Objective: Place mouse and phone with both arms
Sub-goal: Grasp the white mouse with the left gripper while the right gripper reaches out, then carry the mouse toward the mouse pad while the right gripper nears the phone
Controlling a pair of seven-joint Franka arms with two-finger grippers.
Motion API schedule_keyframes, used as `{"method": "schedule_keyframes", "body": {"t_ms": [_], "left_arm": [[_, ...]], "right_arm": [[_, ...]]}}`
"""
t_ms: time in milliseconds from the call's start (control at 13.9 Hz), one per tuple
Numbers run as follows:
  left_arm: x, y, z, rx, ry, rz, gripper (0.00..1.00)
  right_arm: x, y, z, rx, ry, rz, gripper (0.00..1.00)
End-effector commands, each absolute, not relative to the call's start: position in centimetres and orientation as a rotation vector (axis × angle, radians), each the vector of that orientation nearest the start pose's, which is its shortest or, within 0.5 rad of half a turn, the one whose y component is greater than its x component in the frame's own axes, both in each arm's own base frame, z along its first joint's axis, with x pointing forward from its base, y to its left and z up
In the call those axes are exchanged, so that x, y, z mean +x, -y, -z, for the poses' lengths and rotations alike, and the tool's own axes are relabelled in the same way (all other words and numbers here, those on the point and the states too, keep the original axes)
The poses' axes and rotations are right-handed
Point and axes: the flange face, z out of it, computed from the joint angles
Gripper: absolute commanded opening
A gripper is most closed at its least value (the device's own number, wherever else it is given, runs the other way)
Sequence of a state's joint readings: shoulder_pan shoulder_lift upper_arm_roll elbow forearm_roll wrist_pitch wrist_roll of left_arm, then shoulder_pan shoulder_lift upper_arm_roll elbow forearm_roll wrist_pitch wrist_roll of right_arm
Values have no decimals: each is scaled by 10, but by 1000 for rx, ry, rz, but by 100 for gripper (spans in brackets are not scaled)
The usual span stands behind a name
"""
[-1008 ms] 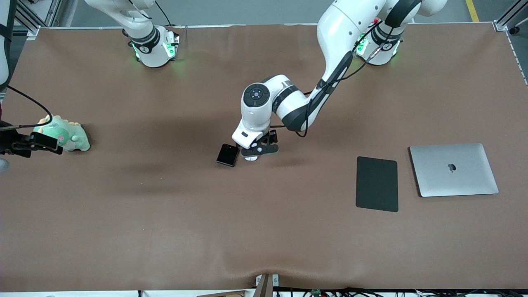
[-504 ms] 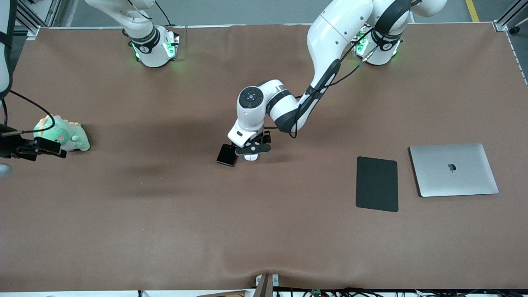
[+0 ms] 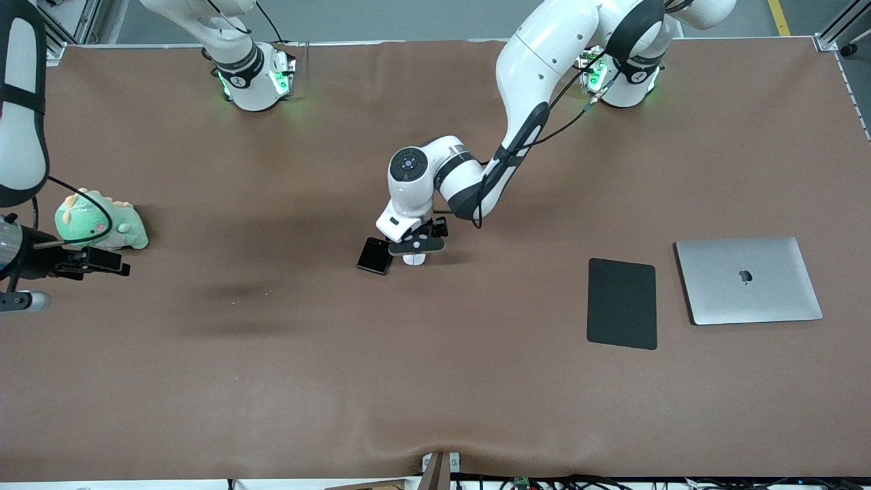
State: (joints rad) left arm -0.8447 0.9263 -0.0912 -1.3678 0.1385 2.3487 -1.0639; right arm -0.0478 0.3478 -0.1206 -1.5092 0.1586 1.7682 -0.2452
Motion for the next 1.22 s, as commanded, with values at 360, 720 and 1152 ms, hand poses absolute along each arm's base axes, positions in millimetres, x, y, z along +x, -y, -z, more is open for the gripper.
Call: {"method": "schedule_keyframes", "body": {"t_ms": [360,720,1152], "left_arm": [[458,590,-178,-3180,159,151,16],[487,568,-240,-3167,239,166,15],[534,503,-332,-3103,404,107,15]], "right_arm": [[649,12,-432,-2966,208,-188,100],[639,-49,-412,-2951,203,-274,100],[627,-132,-372,-2933,346,-387,100]]}}
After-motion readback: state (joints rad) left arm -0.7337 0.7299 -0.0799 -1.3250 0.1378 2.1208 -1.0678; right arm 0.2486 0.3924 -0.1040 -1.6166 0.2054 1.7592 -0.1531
